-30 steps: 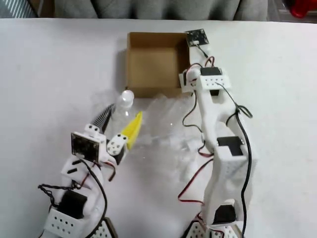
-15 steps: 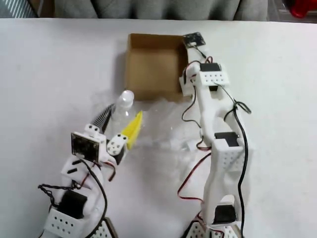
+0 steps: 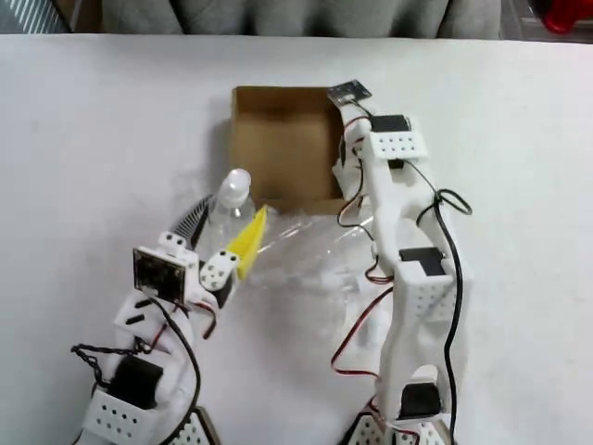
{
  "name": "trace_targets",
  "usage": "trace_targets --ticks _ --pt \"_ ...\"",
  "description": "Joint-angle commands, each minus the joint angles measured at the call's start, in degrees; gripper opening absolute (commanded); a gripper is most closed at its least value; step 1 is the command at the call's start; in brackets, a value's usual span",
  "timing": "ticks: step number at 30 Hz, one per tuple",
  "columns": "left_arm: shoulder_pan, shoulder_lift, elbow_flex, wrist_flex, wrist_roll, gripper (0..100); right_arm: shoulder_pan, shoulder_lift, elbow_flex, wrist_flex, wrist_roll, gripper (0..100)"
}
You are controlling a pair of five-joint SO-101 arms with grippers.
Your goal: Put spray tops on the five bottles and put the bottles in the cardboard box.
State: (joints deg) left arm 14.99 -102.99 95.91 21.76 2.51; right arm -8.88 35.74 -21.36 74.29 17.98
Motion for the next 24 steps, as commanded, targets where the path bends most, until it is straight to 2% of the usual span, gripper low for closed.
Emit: trace_targets --ticks 1,8,14,16,19,24 --pt "-0.4 -1.1 -0.44 -2.02 -0.53 2 -0.75 -3.38 -1.05 3.3 -3.69 1.7" --pt "-0.4 -1.1 0.18 -2.11 -0.53 2 -0.75 -3.65 -1.76 3.56 -3.69 2.6" --pt "-0.48 -1.1 0.18 -2.2 -0.53 2 -0.84 -6.46 -4.22 4.53 -3.69 24.8" --pt "-0.66 -1.1 0.18 -2.29 -0.26 2 -0.92 -7.52 -5.63 6.2 -3.69 27.1" --pt "-0.66 -1.1 0.18 -2.37 -0.18 2 -0.84 -9.36 -8.44 9.8 -3.69 21.5" --pt "-0.66 -1.1 -0.35 -2.46 -0.09 2 -0.75 -12.18 -11.43 16.22 -3.87 2.5"
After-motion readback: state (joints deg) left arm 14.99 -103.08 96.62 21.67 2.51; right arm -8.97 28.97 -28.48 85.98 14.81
